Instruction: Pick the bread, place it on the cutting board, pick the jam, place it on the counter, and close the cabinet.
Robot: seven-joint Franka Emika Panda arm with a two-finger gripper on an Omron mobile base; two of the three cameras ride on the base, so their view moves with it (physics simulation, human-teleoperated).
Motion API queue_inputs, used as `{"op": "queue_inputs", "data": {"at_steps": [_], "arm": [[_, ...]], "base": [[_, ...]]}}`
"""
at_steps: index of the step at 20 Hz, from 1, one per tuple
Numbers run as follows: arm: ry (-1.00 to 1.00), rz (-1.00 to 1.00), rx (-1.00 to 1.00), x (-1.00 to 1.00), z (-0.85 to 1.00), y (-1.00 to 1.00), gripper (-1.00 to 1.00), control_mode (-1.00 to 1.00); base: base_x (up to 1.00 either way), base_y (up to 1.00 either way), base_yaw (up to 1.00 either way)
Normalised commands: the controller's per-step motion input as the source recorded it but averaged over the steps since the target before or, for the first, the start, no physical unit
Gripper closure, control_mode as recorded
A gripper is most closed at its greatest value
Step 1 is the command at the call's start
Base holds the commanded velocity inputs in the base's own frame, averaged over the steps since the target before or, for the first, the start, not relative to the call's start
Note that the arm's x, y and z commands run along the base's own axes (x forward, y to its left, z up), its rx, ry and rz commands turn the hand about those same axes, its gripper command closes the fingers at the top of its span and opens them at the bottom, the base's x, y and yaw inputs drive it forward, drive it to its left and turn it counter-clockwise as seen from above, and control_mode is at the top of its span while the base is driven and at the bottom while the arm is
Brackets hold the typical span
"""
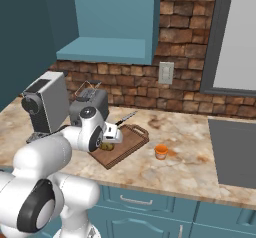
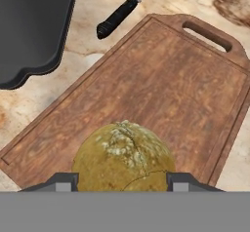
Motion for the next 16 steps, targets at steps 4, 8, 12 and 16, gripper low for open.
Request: {"op": "queue_inputs", "data": {"at_steps": [4, 8, 12, 16], "arm": [[0.00, 0.00, 0.00, 0.00, -0.07, 0.00, 1.00, -1.00], [0.00, 0.00, 0.00, 0.00, -0.03, 0.00, -1.00, -1.00], [0.00, 0.00, 0.00, 0.00, 0.00, 0.00, -1.00, -1.00], [0.00, 0.00, 0.00, 0.00, 0.00, 0.00, -1.00, -1.00]], "base": [[0.00, 0.00, 0.00], [0.00, 0.00, 0.00], [0.00, 0.00, 0.00], [0.00, 0.00, 0.00]]}}
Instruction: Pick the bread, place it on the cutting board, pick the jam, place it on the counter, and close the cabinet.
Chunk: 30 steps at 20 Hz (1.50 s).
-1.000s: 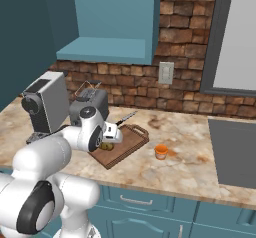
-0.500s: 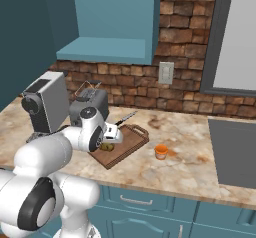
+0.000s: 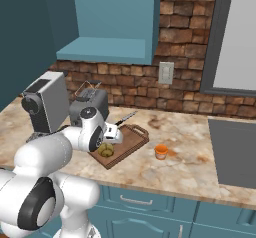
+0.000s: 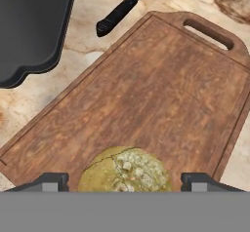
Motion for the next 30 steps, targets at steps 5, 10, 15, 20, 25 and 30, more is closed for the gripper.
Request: {"op": "queue_inputs", "data": {"at_steps": [5, 10, 15, 20, 25, 30], "arm": [[0.00, 0.00, 0.00, 0.00, 0.00, 0.00, -1.00, -1.00], [0.00, 0.00, 0.00, 0.00, 0.00, 0.00, -1.00, -1.00], [-0.04, 0.00, 0.00, 0.00, 0.00, -0.01, -1.00, -1.00], [-0.16, 0.00, 0.00, -0.06, 0.11, 0.00, -1.00, -1.00], [-0.24, 0.00, 0.00, -0.25, 0.21, -0.04, -1.00, -1.00], [-0.23, 0.00, 0.00, -0.27, 0.13, 0.00, -1.00, -1.00]], "base": [[0.00, 0.00, 0.00], [0.00, 0.00, 0.00], [0.00, 0.00, 0.00], [0.00, 0.00, 0.00], [0.00, 0.00, 0.00], [0.00, 0.00, 0.00]]}}
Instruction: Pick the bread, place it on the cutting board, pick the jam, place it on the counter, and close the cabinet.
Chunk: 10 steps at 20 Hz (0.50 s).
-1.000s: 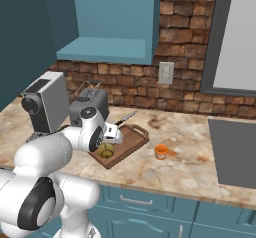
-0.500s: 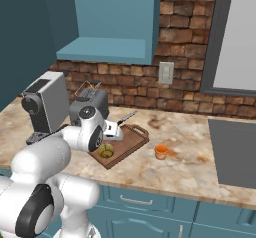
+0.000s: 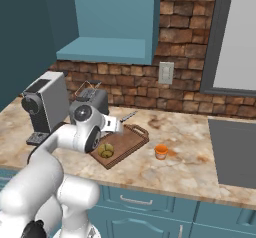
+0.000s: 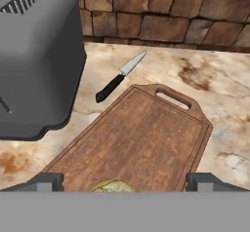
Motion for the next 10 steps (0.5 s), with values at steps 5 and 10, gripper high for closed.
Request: {"op": "queue_inputs", "data": {"at_steps": [5, 10], "arm": [[-0.20, 0.00, 0.00, -0.28, 0.11, 0.00, -1.00, -1.00], [-0.20, 0.00, 0.00, -0.30, 0.13, 0.00, -1.00, -1.00]], "base": [[0.00, 0.00, 0.00], [0.00, 0.00, 0.00]]}}
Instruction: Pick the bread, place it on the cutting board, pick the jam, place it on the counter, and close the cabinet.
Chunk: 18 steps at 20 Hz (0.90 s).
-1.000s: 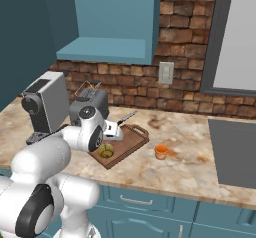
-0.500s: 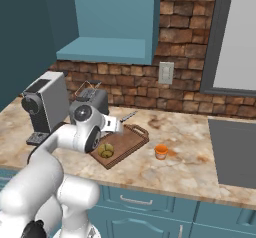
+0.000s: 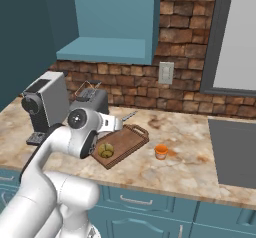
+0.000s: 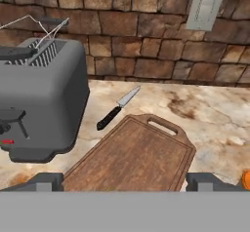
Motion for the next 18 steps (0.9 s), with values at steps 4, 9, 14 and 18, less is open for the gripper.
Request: {"op": "queue_inputs", "data": {"at_steps": [4, 9, 14, 18], "arm": [[-0.20, 0.00, 0.00, -0.31, 0.12, 0.00, -1.00, -1.00], [-0.19, 0.00, 0.00, -0.37, 0.12, 0.00, -1.00, -1.00], [-0.17, 0.00, 0.00, -0.39, 0.12, 0.00, -1.00, -1.00], [-0.15, 0.00, 0.00, -0.38, 0.14, 0.00, -1.00, -1.00]], "base": [[0.00, 0.00, 0.00], [0.00, 0.00, 0.00], [0.00, 0.00, 0.00], [0.00, 0.00, 0.00]]}}
